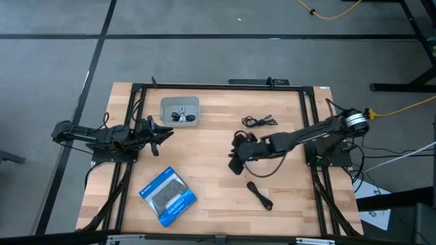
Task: Pick and place USB-C Cables
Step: Put the light blue charger cable into the white bin
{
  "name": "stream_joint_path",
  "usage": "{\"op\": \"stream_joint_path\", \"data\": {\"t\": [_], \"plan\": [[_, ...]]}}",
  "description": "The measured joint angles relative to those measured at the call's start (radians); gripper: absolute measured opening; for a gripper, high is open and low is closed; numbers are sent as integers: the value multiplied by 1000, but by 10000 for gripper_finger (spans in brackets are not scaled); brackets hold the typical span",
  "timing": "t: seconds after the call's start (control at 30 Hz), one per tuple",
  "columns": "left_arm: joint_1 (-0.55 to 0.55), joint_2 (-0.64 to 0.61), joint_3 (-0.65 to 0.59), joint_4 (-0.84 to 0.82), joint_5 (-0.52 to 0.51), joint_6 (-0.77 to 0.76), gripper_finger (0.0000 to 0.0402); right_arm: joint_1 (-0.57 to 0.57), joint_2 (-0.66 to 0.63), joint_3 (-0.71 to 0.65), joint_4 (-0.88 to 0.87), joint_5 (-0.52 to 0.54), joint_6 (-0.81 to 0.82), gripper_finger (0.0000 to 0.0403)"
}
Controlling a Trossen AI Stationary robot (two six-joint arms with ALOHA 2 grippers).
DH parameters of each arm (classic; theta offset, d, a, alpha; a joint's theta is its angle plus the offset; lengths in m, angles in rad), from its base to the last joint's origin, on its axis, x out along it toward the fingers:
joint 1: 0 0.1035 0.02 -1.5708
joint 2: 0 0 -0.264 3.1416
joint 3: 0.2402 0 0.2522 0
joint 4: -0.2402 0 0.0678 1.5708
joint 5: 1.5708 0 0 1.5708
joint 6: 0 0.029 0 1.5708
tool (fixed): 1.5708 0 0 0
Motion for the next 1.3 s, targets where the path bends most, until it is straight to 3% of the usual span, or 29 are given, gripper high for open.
{"op": "stream_joint_path", "data": {"t": [0.17,0.3,0.53,0.83,1.17,1.3], "plan": [[0,0,0,0,0,0,86,9,123,197,-384,61,124,108],[0,0,0,0,0,0,86,19,185,234,-491,47,216,112],[0,0,0,0,0,0,86,34,247,199,-473,-117,281,123],[0,0,0,0,0,0,86,53,252,185,-477,-43,267,124],[0,0,0,0,0,0,86,53,252,53,-312,-120,289,123],[0,0,0,0,0,0,86,50,250,50,-320,-112,330,87]]}}
